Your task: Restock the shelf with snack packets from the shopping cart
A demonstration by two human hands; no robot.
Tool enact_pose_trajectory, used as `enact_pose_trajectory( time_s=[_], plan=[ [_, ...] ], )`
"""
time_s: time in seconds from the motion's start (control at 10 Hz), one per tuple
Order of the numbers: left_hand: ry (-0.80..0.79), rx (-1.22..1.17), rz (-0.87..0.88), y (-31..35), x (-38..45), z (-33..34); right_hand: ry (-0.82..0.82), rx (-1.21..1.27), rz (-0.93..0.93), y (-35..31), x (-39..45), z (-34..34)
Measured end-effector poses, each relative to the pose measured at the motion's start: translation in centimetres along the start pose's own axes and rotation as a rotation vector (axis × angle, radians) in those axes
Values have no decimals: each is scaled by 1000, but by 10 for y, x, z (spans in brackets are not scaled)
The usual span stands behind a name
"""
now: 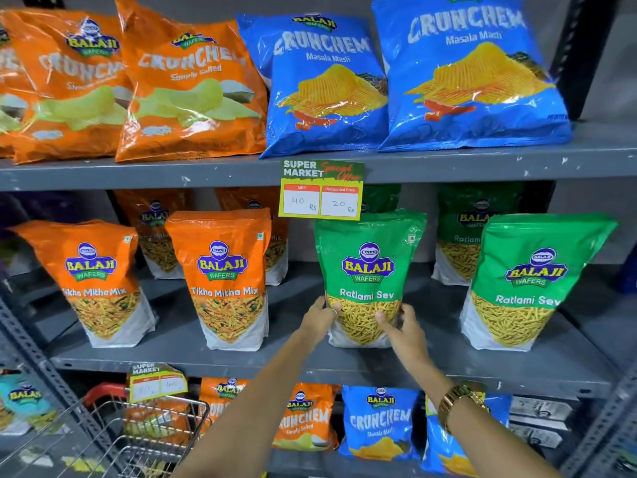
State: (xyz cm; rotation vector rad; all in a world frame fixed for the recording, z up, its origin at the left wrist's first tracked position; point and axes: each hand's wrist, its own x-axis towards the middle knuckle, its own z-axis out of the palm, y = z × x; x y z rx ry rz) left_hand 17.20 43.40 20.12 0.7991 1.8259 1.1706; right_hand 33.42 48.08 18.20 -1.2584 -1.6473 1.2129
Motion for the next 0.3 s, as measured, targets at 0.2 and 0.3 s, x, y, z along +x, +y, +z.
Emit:
enact_pose_trajectory(
  time_s=[0.2,0.3],
  plan=[
    [7,-24,13,-1,-3,7,-46,-71,1,0,1,-2],
    [157,36,62,-3,-11,7,75,-89,-40,-3,0,-6]
  ],
)
